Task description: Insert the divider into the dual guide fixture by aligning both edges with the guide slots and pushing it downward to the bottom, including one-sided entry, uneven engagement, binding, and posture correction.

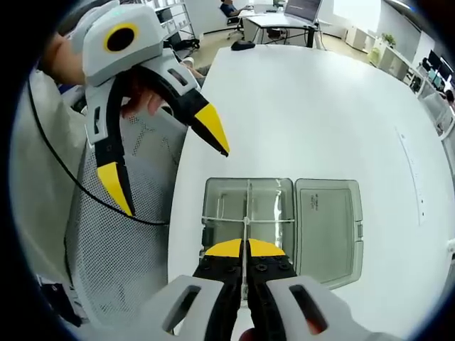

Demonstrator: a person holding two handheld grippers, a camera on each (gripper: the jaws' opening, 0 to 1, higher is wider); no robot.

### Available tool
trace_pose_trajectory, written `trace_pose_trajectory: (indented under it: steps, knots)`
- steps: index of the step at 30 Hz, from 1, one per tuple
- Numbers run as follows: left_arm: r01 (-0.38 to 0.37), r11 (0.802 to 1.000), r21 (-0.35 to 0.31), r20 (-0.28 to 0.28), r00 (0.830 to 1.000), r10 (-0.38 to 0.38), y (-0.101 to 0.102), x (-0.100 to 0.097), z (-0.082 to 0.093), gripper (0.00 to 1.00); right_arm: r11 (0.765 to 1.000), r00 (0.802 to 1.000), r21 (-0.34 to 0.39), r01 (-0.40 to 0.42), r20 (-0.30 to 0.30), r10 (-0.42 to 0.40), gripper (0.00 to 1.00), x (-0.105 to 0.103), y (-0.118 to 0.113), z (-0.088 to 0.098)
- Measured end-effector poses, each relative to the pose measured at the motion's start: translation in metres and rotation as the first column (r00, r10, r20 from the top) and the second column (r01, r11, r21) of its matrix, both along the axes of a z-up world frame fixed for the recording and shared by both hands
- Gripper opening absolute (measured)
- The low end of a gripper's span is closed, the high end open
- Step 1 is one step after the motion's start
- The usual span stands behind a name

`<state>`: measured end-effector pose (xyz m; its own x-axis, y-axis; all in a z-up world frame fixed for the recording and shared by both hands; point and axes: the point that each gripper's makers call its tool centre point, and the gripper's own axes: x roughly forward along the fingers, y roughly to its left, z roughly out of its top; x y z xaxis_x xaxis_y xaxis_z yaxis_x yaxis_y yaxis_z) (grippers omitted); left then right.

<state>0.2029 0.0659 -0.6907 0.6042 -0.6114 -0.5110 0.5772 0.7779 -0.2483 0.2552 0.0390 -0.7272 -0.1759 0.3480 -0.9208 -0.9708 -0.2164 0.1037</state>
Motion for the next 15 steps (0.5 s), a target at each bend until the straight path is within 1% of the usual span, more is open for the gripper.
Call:
trace_pose_trajectory:
  steps: [8,10,12,14,15]
  knots:
    - [0.003,1.0,0.001,-0.001,1.0,-0.003,-0.0011,-0.0014,0.0003,0.62,1.0,1.0,0.021,0.005,-0.005,-0.005,0.0,-0.0022,0.0034,0.003]
    - [0.004,1.0,0.002,-0.001,1.0,-0.004,-0.0016,-0.0016,0.0003,0.62,1.0,1.0,0.017,-0.005,0.002,0.005,0.0,-0.0021,0.0033,0.0035]
    - [0.005,1.0,0.002,0.0,1.0,-0.005,-0.0021,-0.0017,0.0003,0.62,1.0,1.0,0.021,0.003,-0.008,-0.003,0.0,-0.0033,0.0045,0.0032]
    - [0.005,1.0,0.001,0.001,1.0,-0.005,-0.0025,-0.0017,0.0009,0.61,1.0,1.0,0.019,-0.001,0.003,0.001,0.0,-0.0015,0.0042,0.0029]
    - [0.005,1.0,0.001,0.0,1.0,-0.005,-0.0026,-0.0018,0.0011,0.61,1.0,1.0,0.016,0.001,-0.002,-0.001,0.0,-0.0018,0.0036,0.0019]
